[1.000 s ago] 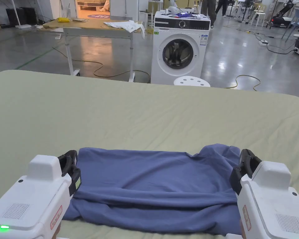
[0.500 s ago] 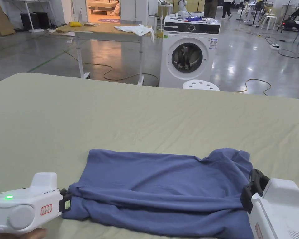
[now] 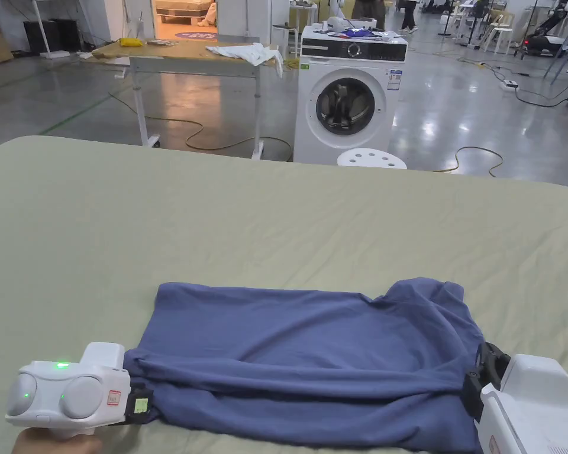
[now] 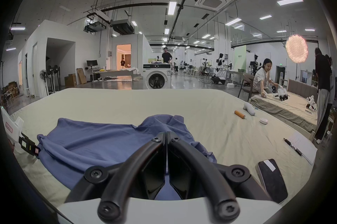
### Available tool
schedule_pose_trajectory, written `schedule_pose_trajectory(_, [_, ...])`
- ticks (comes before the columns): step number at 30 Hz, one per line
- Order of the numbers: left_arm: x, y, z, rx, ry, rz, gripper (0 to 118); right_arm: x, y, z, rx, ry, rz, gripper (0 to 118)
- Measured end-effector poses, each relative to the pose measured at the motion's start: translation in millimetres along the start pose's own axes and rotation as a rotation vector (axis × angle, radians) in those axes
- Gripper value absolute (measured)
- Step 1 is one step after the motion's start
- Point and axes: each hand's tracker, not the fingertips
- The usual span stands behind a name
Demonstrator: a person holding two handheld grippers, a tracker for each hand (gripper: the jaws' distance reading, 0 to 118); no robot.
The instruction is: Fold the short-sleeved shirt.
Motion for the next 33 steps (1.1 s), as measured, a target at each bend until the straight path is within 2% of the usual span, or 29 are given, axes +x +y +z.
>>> schedule_pose_trajectory(3, [8.7,-1.1,-1.4,0.004,-0.031,-0.058,8,7.0,-1.3,-0.3,-0.024,-0.004,-0.005,0])
schedule_pose_trajectory(6, [2.5,-3.9,0.9,0.011,-0.045,-0.04,2,23.3,0.1,-1.9,-0.079,0.005,-0.023,0])
schedule_pose_trajectory(8, [-3.7,-5.2,12.4,0.016,-0.061,-0.049,2,38.2,1.8,-5.2,-0.164,0.006,0.012,4])
schedule_pose_trajectory(9, [-6.7,-7.0,17.3,0.019,-0.057,-0.045,2,45.5,1.6,-7.9,-0.213,0.006,0.034,10])
schedule_pose_trajectory(10, [-9.5,-8.4,21.3,0.024,-0.056,-0.044,2,52.7,1.4,-9.7,-0.262,0.007,0.043,22])
schedule_pose_trajectory(11, [-14.9,-6.7,22.8,0.038,-0.056,-0.04,2,60.4,0.1,-12.2,-0.319,0.01,0.035,43])
schedule_pose_trajectory(13, [-21.4,-7.7,28.3,0.052,-0.069,-0.024,2,70.6,-5.8,-16.7,-0.396,0.016,0.023,69])
schedule_pose_trajectory(14, [-23.1,-9.1,31.9,0.062,-0.074,-0.016,1,74.0,-10.0,-18.3,-0.423,0.022,0.018,80])
schedule_pose_trajectory(15, [-25.0,-7.7,31.6,0.07,-0.078,-0.013,1,75.3,-14.0,-20.3,-0.433,0.027,0.017,84])
schedule_pose_trajectory(20, [-26.5,-10.5,34.8,0.104,-0.093,-0.004,1,69.0,-37.1,-47.3,-0.558,0.096,0.03,83])
schedule_pose_trajectory(21, [-26.7,-10.9,34.8,0.106,-0.094,-0.002,1,66.5,-41.2,-54.1,-0.587,0.097,0.036,79])
schedule_pose_trajectory(23, [-27.4,-11.1,32.4,0.106,-0.098,-0.001,1,61.4,-50.7,-67.3,-0.61,0.106,0.036,60])
schedule_pose_trajectory(26, [-30.4,-12.5,33.4,0.12,-0.106,0.016,1,56.1,-51.6,-63.8,-0.599,0.103,0.046,59])
schedule_pose_trajectory(27, [-31.1,-11.9,33.3,0.127,-0.109,0.023,1,57.5,-48.5,-60.9,-0.59,0.124,0.044,51])
schedule_pose_trajectory(29, [-31.8,-10.3,36.9,0.144,-0.112,0.026,1,62.2,-41.9,-55.4,-0.567,0.188,-0.019,10])
schedule_pose_trajectory(30, [-31.8,-9.2,39.8,0.155,-0.109,0.025,1,62.6,-36.4,-49.9,-0.574,0.152,-0.002,10])
schedule_pose_trajectory(33, [-32.1,-4.4,55.6,0.203,-0.121,0.022,1,64.4,-15.4,-32.8,-0.534,0.152,0.047,9])
